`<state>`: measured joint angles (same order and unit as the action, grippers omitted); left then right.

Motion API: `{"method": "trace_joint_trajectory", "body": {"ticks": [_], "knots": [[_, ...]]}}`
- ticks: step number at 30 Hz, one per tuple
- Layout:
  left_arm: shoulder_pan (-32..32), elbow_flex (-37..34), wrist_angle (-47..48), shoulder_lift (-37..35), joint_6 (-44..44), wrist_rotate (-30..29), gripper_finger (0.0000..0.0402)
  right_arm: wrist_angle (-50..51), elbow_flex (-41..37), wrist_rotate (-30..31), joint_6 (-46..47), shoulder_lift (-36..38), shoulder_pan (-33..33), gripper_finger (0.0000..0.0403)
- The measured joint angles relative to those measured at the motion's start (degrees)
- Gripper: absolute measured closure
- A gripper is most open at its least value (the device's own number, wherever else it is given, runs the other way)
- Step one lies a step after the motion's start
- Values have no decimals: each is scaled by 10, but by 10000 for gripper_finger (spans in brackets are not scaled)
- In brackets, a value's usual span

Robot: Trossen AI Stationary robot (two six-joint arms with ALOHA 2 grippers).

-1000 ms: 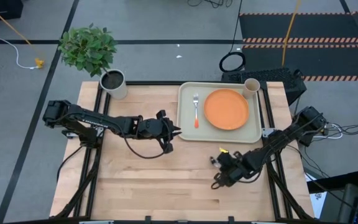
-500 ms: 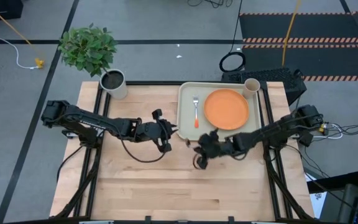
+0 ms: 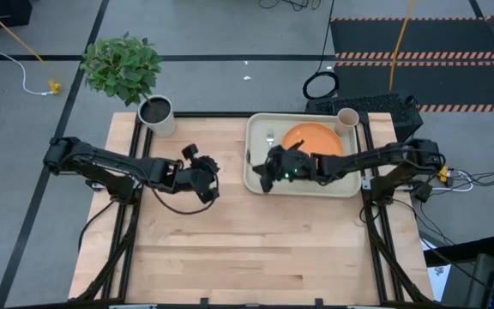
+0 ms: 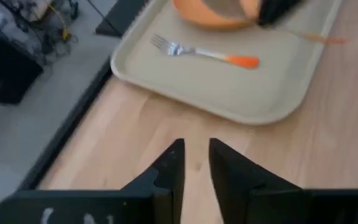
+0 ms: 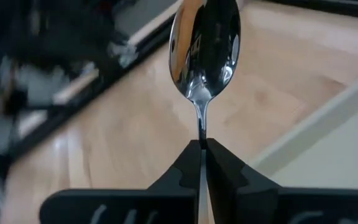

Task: Pick and place plate/cup/fork/spoon on tray
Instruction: Put the orange spoon to the left of the orange fork on the gray tray

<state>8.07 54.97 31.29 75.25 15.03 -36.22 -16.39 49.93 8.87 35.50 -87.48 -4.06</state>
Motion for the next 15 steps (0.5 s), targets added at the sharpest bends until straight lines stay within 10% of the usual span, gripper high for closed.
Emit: {"method": "trace_joint_trajectory", "body": {"ticks": [15], "knots": [[11, -3, -38, -16, -31, 4, 325, 141, 144, 125, 98, -17, -67, 403]]}}
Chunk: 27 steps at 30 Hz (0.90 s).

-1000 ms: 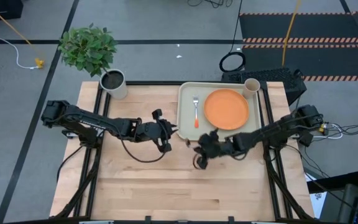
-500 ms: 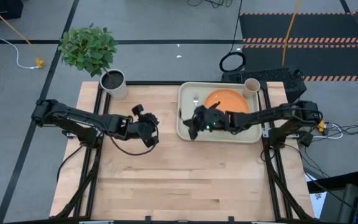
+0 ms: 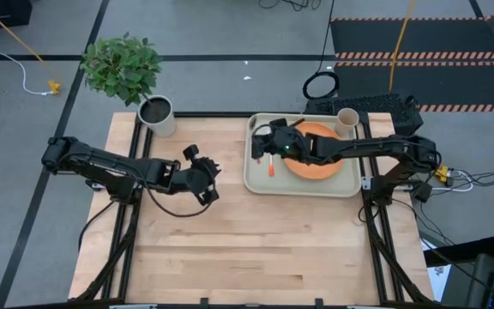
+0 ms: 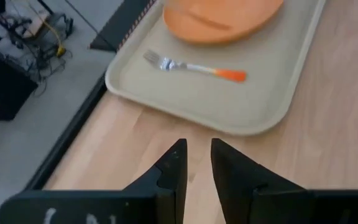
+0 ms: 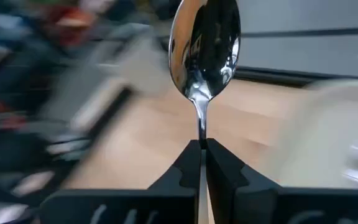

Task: Pick and place plate/cup/fork/spoon on tray
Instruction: Put the orange spoon to the left of the orange fork on the gray tray

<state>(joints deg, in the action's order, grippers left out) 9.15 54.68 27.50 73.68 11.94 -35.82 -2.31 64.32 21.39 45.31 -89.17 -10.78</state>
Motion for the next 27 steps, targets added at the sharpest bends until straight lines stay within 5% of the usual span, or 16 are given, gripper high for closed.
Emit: {"method": "trace_joint_trajectory", "body": {"ticks": [5, 13, 27], "knots": [[0, 0, -10, -17, -8, -1, 325, 36, 10, 71, 74, -41, -2, 403], [2, 0, -6, -25, -13, 0, 325, -37, 9, 53, 102, -159, -22, 403], [3, 0, -8, -26, -19, -1, 325, 11, 9, 41, 113, -195, -40, 403]]}}
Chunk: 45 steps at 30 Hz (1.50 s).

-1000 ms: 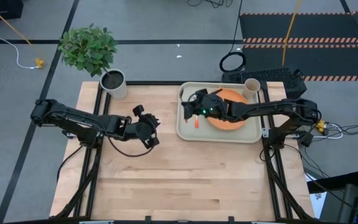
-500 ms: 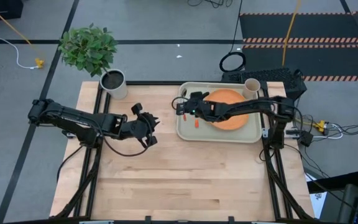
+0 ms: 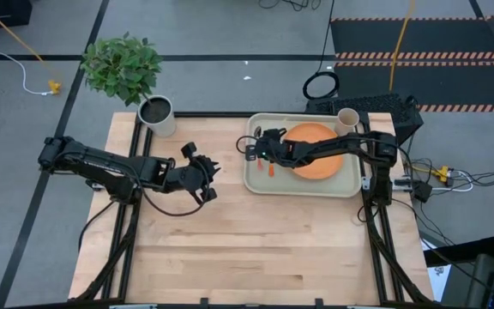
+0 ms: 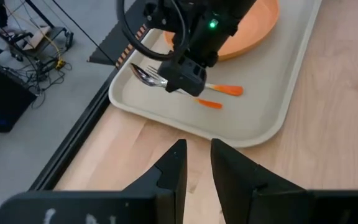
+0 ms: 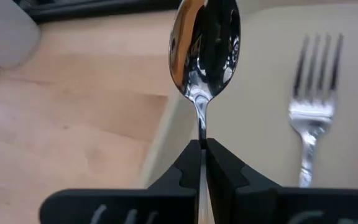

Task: Pick and place plate/cup/fork/spoon on tray
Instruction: Put the orange spoon to the left of the orange fork on the gray tray

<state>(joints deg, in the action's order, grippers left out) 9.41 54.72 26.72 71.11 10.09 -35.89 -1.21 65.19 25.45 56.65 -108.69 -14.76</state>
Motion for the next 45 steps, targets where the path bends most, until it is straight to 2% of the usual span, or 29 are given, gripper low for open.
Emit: {"method": "trace_joint_trajectory", "body": {"ticks": [10, 23, 40, 45], "knots": [[0, 0, -4, 0, -2, 0, 325, 32, 0, -4, 27, 0, -5, 403], [0, 0, -19, 0, -14, 0, 325, 22, 0, -60, 33, -19, -29, 402], [0, 0, -19, 0, -14, 0, 325, 19, 0, -61, 24, -19, -29, 346], [0, 0, -18, 0, -14, 0, 325, 19, 0, -68, -21, 2, -27, 342]]}}
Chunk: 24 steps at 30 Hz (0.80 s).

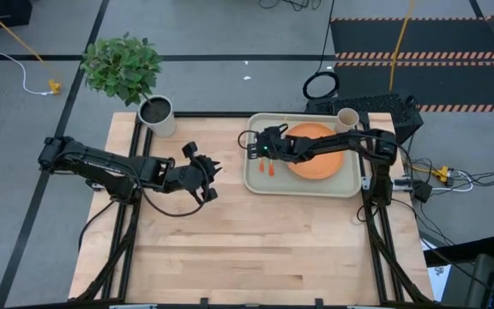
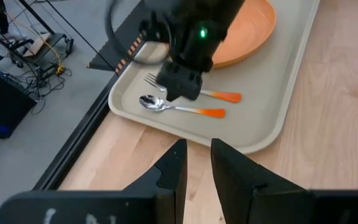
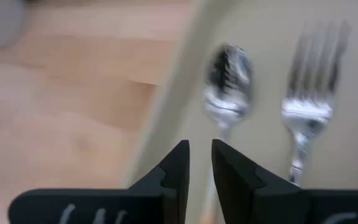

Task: Pick and place plate/cup/fork/spoon on tray
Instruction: Put the orange spoon to the left of the orange fork on the gray tray

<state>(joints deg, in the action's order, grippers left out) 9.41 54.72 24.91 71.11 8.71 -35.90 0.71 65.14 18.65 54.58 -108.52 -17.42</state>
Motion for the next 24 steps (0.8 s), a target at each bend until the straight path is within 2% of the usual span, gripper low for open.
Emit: {"method": "trace_joint_trajectory", "body": {"ticks": [4, 9, 11, 14, 19, 24], "knots": [[0, 0, 1, 0, 0, 0, 325, 0, 0, -42, -84, 34, 12, 342], [1, 0, 0, 0, 0, 0, 325, 29, 0, -126, -263, 58, 32, 342], [1, 0, -4, 0, 0, 0, 325, 48, 0, -140, -323, 58, 45, 342], [1, 0, -14, 0, -4, 2, 325, 69, 0, -134, -375, 57, 64, 342], [1, 0, -21, 0, -7, 14, 325, 80, -11, -68, -422, 50, 77, 365], [1, 0, -21, 0, -7, 14, 325, 70, -36, -67, -445, 51, 73, 399]]}}
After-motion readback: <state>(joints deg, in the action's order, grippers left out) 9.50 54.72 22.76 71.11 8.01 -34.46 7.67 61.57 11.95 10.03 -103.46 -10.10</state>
